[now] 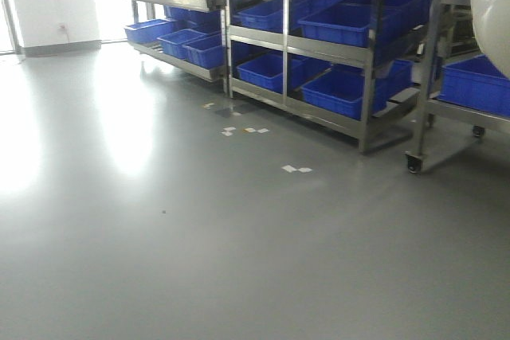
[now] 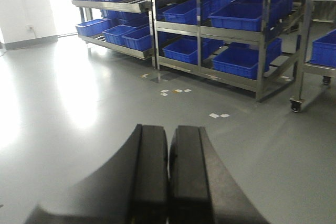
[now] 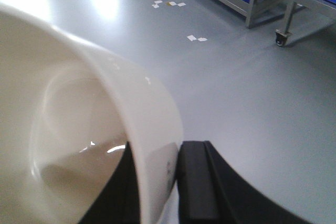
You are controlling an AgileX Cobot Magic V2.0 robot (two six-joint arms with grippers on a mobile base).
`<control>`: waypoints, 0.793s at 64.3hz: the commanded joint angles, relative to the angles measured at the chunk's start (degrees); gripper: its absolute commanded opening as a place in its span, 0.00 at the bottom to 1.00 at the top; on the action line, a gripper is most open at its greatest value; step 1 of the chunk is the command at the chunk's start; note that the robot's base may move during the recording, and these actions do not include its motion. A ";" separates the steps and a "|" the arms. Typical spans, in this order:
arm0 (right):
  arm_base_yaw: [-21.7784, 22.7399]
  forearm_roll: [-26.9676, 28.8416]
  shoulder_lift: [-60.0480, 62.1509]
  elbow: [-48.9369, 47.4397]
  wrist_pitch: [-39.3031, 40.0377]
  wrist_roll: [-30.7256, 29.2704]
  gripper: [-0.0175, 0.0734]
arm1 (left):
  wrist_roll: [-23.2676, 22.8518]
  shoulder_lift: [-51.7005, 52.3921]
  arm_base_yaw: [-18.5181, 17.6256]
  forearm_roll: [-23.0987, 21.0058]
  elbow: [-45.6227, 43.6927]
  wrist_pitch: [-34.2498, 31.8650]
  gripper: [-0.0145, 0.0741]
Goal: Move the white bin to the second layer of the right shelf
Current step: 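Drive forward past the crate racks carrying the bin in the right gripper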
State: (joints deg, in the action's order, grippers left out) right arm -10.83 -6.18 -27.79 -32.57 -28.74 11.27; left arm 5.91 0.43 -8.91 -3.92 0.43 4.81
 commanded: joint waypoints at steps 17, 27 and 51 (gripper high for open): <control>0.31 -0.35 -0.51 -1.89 5.98 0.03 0.23 | -0.20 0.80 -0.21 -0.31 2.11 -4.81 0.26; 0.31 -0.35 -0.51 -1.89 5.98 0.03 0.23 | -0.20 0.80 -0.21 -0.31 2.11 -4.81 0.26; 0.31 -0.35 -0.51 -1.89 5.98 0.03 0.23 | -0.20 0.80 -0.21 -0.31 2.11 -4.81 0.26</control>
State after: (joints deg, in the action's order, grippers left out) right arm -10.83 -6.18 -27.79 -32.57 -28.74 11.27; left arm 5.91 0.43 -8.91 -3.92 0.43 4.81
